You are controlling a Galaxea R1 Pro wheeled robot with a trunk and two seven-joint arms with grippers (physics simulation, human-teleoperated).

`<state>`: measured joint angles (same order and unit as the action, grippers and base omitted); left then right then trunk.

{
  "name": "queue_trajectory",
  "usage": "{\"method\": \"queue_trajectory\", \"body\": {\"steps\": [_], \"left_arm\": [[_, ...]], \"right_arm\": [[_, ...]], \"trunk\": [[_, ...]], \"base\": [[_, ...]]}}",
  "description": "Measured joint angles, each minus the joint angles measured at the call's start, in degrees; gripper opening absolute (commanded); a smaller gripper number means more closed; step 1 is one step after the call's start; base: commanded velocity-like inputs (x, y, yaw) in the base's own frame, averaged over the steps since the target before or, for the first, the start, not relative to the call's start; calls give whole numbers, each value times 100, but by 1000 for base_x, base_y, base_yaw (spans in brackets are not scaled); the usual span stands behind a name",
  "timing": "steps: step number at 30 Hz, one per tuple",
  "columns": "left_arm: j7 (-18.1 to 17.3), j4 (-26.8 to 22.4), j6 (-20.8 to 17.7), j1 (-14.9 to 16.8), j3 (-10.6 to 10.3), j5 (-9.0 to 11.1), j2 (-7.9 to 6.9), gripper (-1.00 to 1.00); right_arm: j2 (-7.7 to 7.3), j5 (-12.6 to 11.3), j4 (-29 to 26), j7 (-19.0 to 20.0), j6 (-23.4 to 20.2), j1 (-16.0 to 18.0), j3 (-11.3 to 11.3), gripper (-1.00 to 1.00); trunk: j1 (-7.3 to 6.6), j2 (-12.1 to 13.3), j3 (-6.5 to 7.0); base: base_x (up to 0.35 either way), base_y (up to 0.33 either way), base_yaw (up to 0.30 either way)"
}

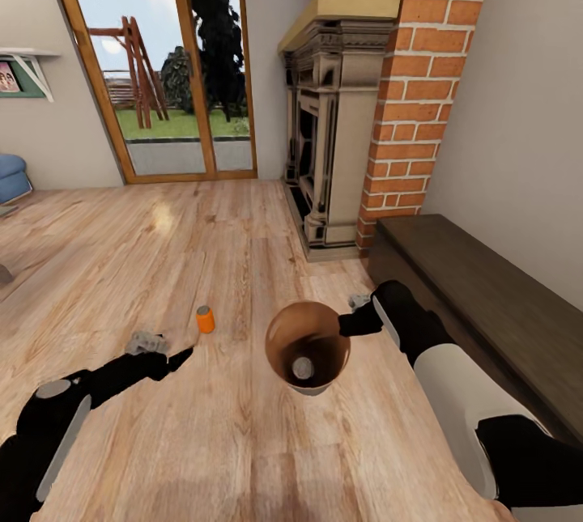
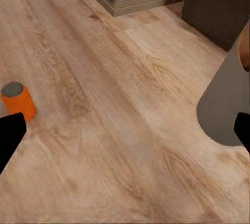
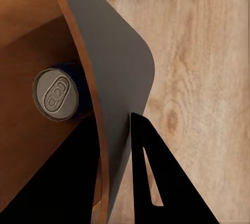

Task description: Put the three can of soda from the living room inside the tash can in the kitchen.

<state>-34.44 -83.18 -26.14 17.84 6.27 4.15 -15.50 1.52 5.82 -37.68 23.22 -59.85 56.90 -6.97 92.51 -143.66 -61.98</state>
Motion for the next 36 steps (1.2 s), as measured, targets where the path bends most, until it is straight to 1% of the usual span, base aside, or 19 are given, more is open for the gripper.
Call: {"method": "queue_trajectory", "body": {"steps": [1,2,4,5,6,7,8,9,12,14,15,18,20,22,24,25,30,33,36], "left_arm": [[704,376,634,-201,85,-190,83,100],[953,595,885,-257,102,-228,122,100],[1368,1010,1344,-324,125,-294,182,100],[1681,1452,1740,-367,140,-337,219,100],[1898,1917,2070,-395,148,-361,245,100],[1980,2137,2213,-403,151,-363,256,100],[2129,2571,2509,-421,158,-382,273,100],[2190,2781,2655,-424,163,-386,281,100],[2254,2978,2873,-428,169,-385,288,100],[2272,3026,2941,-431,174,-383,290,100],[2278,3044,2965,-433,175,-382,292,100],[2292,3086,3026,-436,179,-370,298,100],[2297,3100,3058,-437,176,-365,300,100],[2299,3107,3078,-438,170,-356,303,100],[2300,3111,3088,-439,168,-352,306,100],[2301,3118,3098,-439,166,-345,313,100],[2301,3122,3103,-439,164,-345,318,100],[2302,3123,3106,-439,164,-340,319,100],[2302,3123,3107,-441,164,-333,324,100]], "right_arm": [[-163,-227,8,43,-15,-49,4,-100],[-245,-169,1,50,-14,-70,13,-100],[-391,108,10,61,21,-101,41,-100],[-511,132,23,98,26,-128,147,-100],[-597,170,57,138,33,-159,298,-100],[-632,220,88,152,43,-174,382,-100],[-726,86,236,202,28,-204,581,-100],[-801,-56,412,222,-9,-222,653,-100],[-941,43,603,227,20,-232,748,-100],[-989,169,681,223,36,-239,759,-100],[-1007,168,715,227,39,-241,769,-100],[-1054,25,940,346,176,-249,799,-100],[-1112,-67,1214,534,337,-253,805,-100],[-1185,-30,1440,650,632,-251,820,-100],[-1216,90,1559,697,808,-253,795,-100],[-1243,96,1677,747,973,-253,792,-100],[-1247,-59,1737,788,1025,-252,809,-100],[-1238,35,1755,789,1073,-253,783,-100],[-1219,27,1762,794,1085,-253,778,-100]], "trunk": [[0,0,-1],[0,0,0],[0,0,0],[0,0,0],[1,0,-1],[0,0,0],[0,0,0],[0,0,0],[0,0,0],[0,0,0],[0,0,0],[0,0,0],[0,0,0],[0,0,0],[0,0,0],[0,0,0],[0,0,0],[0,0,0],[0,0,0]], "base": [[0,0,0],[0,0,0],[0,0,0],[0,0,0],[0,0,0],[0,0,0],[0,0,0],[0,0,0],[0,0,0],[0,0,0],[0,0,0],[0,0,0],[0,0,0],[0,0,0],[0,0,0],[0,0,0],[0,0,0],[0,0,0],[0,0,0]]}}
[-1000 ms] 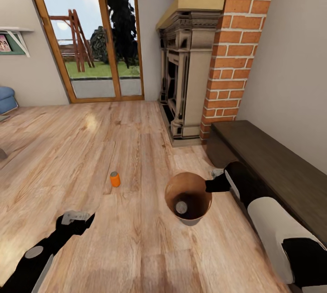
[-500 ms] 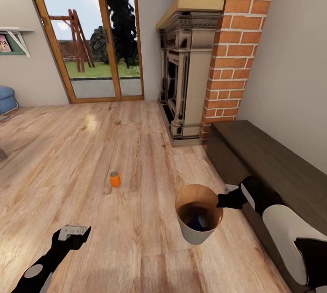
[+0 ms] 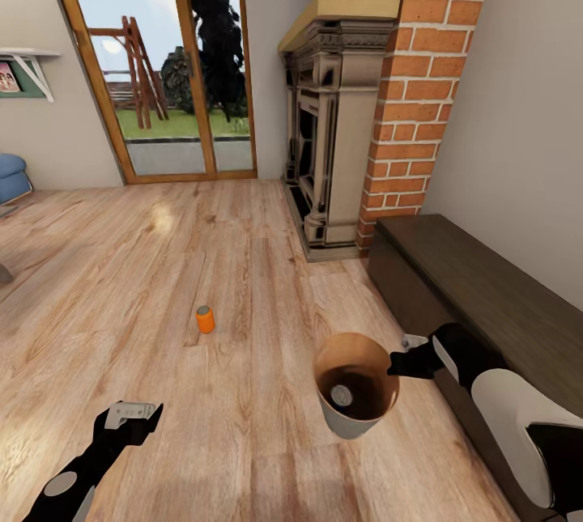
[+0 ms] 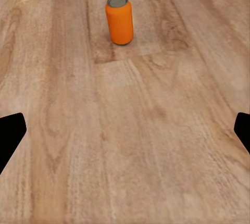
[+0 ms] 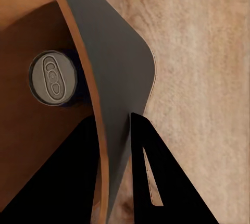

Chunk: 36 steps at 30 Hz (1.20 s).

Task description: Put the three can of soda from the living room inside the tash can in the kitchen.

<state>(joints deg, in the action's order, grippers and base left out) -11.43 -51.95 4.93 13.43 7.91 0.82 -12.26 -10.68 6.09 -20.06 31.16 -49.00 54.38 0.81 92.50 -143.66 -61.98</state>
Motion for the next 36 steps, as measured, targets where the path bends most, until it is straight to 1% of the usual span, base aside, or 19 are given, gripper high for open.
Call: {"method": "queue_trajectory", "body": {"steps": [3,7,11,15,36], "left_arm": [[0,0,-1,-1,0,7,3,100],[0,0,-1,-5,0,14,6,100],[0,0,-1,-7,0,15,5,100],[0,0,-1,-7,0,15,4,100],[0,0,-1,-7,0,7,4,100]], "right_arm": [[15,-62,2,4,-13,0,6,-100],[27,9,4,0,7,0,-10,-100],[29,-43,5,3,-6,0,-2,-100],[33,-14,10,2,2,0,-8,-100],[55,-29,13,2,3,-4,-6,-100]], "trunk": [[0,0,0],[0,0,0],[0,0,0],[0,0,0],[0,0,0]], "base": [[0,0,0],[0,0,0],[0,0,0],[0,0,0],[0,0,0]]}}
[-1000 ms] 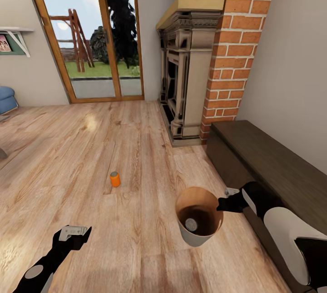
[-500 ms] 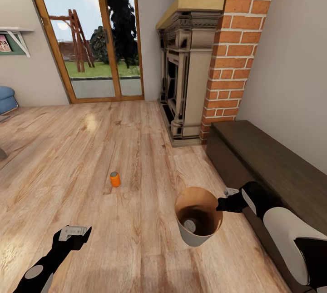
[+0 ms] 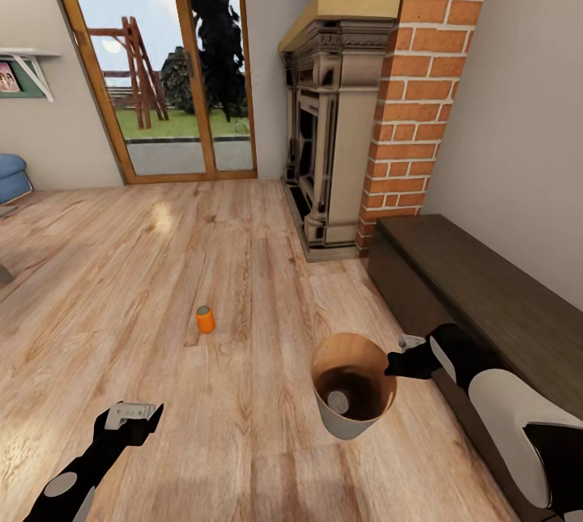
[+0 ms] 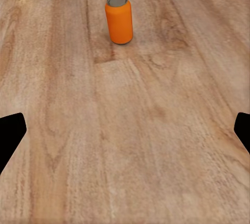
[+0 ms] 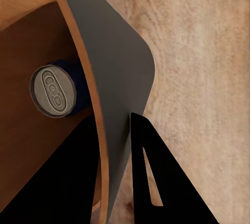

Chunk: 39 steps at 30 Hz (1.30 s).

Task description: Put the three can of soda from the living room inside the tash can in the kitchen.

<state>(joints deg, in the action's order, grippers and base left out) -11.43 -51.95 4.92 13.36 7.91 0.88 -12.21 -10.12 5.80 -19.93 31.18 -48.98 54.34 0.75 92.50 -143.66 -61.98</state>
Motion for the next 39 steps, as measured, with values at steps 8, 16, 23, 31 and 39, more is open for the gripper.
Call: {"method": "queue_trajectory", "body": {"steps": [8,16,23,31,39], "left_arm": [[0,0,0,0,0,-13,4,100],[0,0,0,0,0,-25,4,100],[0,0,0,0,-2,-32,7,100],[0,0,-4,0,-1,-35,41,100],[-4,0,-13,0,-4,-44,104,100]], "right_arm": [[7,10,0,-1,6,-4,-11,-100],[8,-7,5,0,111,-5,-10,-100],[14,3,14,0,145,-5,-20,-100],[56,16,18,-6,156,-5,-24,-100],[77,13,13,-10,161,-48,-28,-100]], "trunk": [[0,0,0],[0,0,0],[0,0,0],[0,0,0],[-13,6,110]], "base": [[0,0,0],[0,0,0],[0,0,0],[0,0,0],[0,0,0]]}}
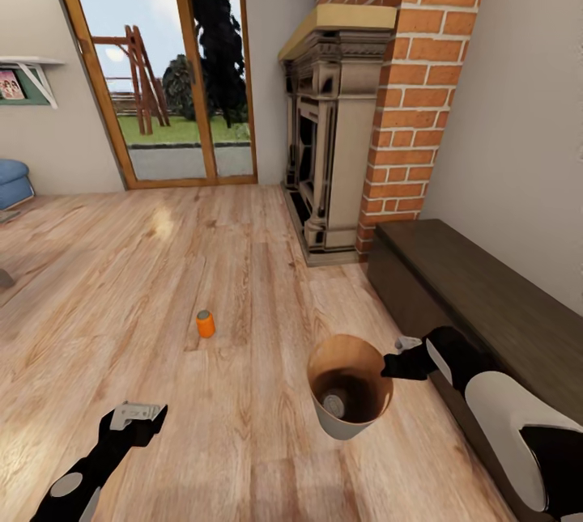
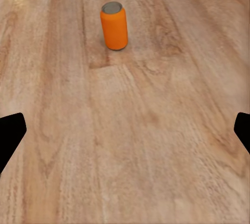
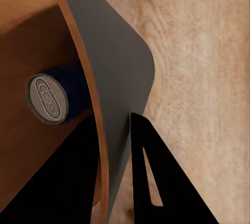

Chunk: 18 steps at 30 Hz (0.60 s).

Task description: Put the three can of soda from the living room inside the tash can in the kitchen.

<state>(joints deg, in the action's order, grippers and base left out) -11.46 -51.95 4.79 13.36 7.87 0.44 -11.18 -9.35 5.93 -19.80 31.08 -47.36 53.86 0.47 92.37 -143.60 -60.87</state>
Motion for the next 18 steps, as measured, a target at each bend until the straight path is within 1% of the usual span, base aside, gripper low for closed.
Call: {"method": "queue_trajectory", "body": {"steps": [3,16,18], "left_arm": [[-2,-3,-7,0,-3,-15,4,100],[-14,8,-59,0,-4,-41,7,100],[-22,117,-64,0,-4,-43,4,100]], "right_arm": [[13,-26,-3,1,-3,-10,4,-100],[61,28,-3,-9,7,-51,-4,-100],[83,35,0,-14,-3,-96,-15,-100]], "trunk": [[-8,4,67],[-41,21,354],[-46,24,398]], "base": [[0,0,0],[0,0,0],[0,0,0]]}}
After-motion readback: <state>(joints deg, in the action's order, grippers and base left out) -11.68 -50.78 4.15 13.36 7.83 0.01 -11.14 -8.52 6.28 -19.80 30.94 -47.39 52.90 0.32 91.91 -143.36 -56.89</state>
